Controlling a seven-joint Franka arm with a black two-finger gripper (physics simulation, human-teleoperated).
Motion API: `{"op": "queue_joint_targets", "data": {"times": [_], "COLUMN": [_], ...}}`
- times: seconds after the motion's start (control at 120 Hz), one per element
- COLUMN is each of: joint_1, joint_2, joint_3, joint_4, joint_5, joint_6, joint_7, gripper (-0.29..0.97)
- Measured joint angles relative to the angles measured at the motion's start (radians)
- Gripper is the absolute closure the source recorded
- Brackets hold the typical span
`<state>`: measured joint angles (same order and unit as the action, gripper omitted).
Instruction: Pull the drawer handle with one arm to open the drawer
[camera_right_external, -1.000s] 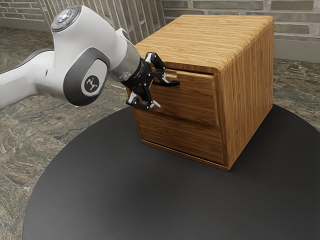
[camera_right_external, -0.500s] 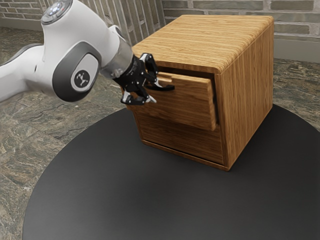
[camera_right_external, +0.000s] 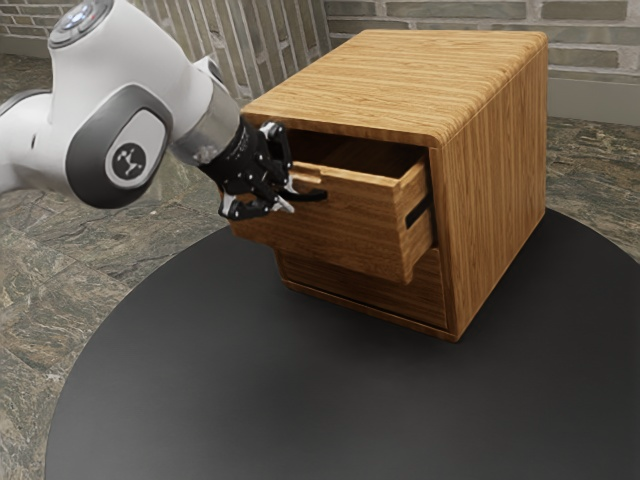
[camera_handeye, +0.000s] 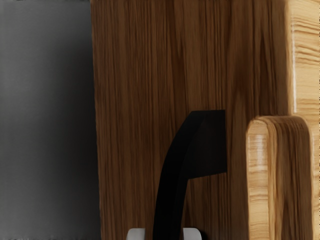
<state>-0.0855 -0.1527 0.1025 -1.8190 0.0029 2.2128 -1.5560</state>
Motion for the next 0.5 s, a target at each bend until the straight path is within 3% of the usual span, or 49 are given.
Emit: {"op": "queue_joint_targets", "data": {"times": [0.5], "joint_1": [0.003], "joint_2": [-0.141], "joint_3": [-0.002], "joint_4": [-0.119], "joint_5": [0.001], "joint_6": [-0.017], "joint_7": [0.012], "gripper": [0.74]}}
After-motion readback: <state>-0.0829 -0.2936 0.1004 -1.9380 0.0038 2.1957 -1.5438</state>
